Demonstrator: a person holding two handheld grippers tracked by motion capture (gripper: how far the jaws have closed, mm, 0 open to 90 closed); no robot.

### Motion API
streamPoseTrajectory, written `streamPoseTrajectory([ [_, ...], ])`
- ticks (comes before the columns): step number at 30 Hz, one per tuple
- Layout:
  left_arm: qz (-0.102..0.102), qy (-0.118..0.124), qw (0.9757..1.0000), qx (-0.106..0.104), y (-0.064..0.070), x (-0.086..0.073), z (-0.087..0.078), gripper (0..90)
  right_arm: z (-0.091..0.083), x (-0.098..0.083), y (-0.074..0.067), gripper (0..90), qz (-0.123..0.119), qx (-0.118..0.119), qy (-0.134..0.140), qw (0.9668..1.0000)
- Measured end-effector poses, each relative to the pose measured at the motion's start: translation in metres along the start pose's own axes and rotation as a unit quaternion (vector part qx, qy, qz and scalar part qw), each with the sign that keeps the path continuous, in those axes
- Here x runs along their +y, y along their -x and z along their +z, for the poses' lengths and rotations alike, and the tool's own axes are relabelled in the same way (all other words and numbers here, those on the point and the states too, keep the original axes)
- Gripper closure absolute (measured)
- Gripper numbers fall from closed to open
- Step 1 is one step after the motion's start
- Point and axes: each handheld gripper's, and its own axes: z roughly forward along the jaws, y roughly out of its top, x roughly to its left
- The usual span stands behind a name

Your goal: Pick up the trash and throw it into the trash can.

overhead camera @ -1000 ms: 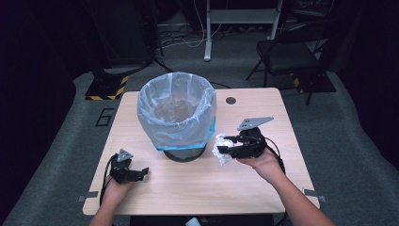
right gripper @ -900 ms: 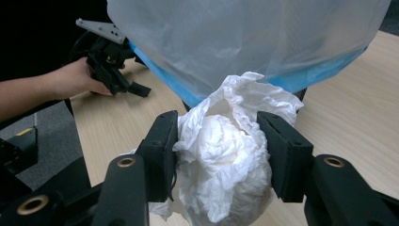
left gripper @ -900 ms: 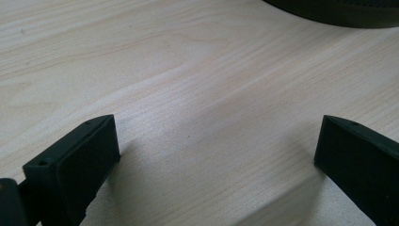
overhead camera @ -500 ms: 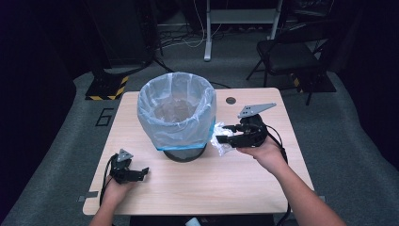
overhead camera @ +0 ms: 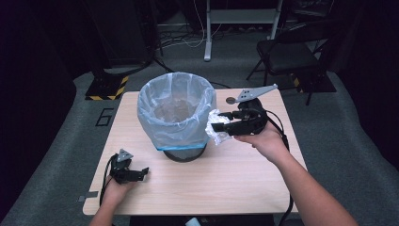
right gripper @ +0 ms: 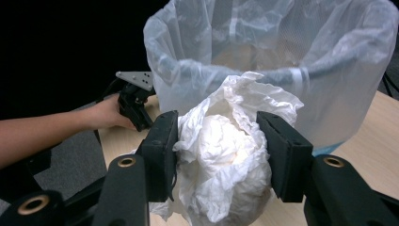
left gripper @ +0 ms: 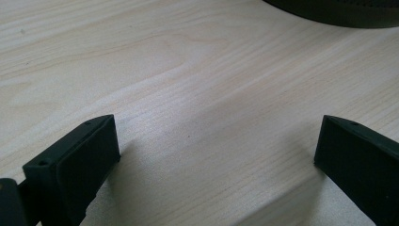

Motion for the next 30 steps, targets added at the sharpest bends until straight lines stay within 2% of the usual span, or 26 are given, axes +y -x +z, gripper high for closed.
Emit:
streamPoseTrajectory([
  [14,0.000,0.000,1.0000,0.000,0.000,0.000,0.000,0.1,-0.002,0.035,-0.002,49.9,-0.006,-0.001,0.018,0.9998],
  [22,0.000,0.000,1.0000,0.000,0.000,0.000,0.000,0.0,0.014,0.054,-0.004,50.0,-0.013,0.000,0.024,0.9996],
  [30,0.000,0.000,1.0000,-0.001,0.000,0.000,0.000,0.0,0.030,0.071,0.000,50.0,-0.016,-0.013,0.022,0.9996],
])
